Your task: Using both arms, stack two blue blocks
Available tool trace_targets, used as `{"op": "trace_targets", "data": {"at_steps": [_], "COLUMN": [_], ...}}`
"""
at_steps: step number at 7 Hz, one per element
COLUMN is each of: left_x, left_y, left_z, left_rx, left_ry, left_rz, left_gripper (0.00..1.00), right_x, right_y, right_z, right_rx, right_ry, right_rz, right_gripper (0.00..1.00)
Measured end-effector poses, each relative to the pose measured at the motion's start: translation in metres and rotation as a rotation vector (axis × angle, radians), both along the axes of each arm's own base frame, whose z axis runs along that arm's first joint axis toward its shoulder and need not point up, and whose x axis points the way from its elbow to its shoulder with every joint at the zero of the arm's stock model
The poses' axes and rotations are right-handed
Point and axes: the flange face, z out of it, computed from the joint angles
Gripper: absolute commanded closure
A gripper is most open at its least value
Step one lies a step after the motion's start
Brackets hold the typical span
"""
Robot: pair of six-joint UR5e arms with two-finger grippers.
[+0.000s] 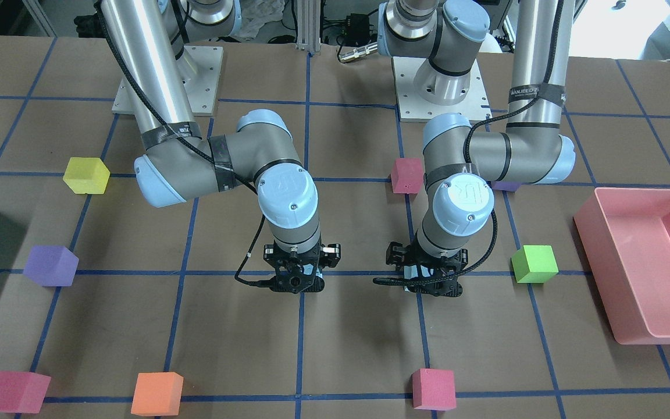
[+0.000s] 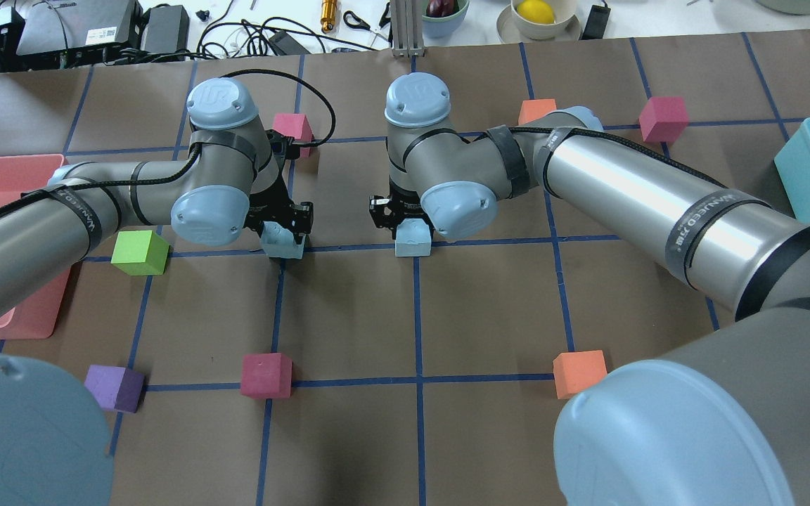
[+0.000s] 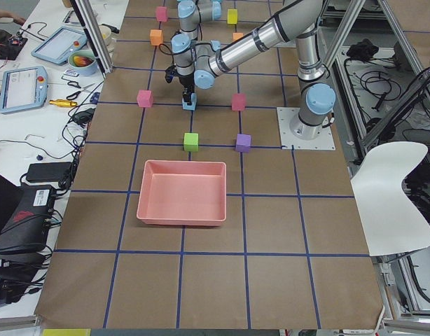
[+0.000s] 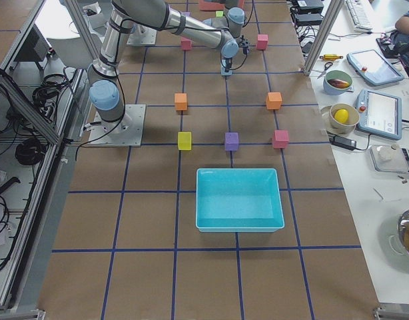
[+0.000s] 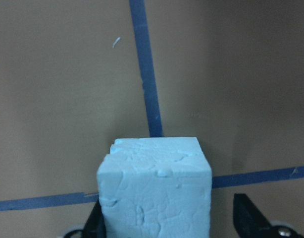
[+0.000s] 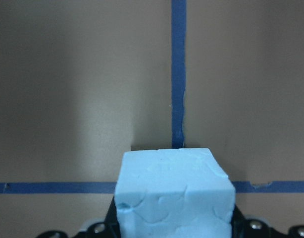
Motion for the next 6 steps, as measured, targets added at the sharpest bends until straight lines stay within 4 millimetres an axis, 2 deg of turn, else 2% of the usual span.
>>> {"op": "trace_targets", "data": {"at_steps": [1,2,3,4,6], "left_x": [0.0,0.0,-0.001,-0.003,-0.018], "left_y": [-0.001,-0.002,-0.002,-0.001,-0.006], "left_z": [0.005,0.012,0.02,0.028,0.045], "left_rx": [-0.01,-0.022,-0.032,-0.044,-0.069], "left_ry": [0.002,0.003,0.005,0.01,0.032], "left_rz": [-0.001,-0.003,-0.004,-0.004,0.027], "left_gripper": [1.0,1.0,1.0,1.0,1.0], "right_x": [0.0,-0.003,-0.01,-0.022,-0.053], "right_y": [-0.001,-0.007,-0.018,-0.027,-0.028], "right_z": [0.002,0.014,0.046,0.099,0.224], "right_rx": [-0.004,-0.016,-0.027,-0.023,-0.015], "right_ry": [0.004,0.002,0.002,0.007,0.012], "right_rz": [0.002,0.003,0.004,0.009,0.026], "right_gripper": [0.0,0.0,0.0,0.0,0.0]}}
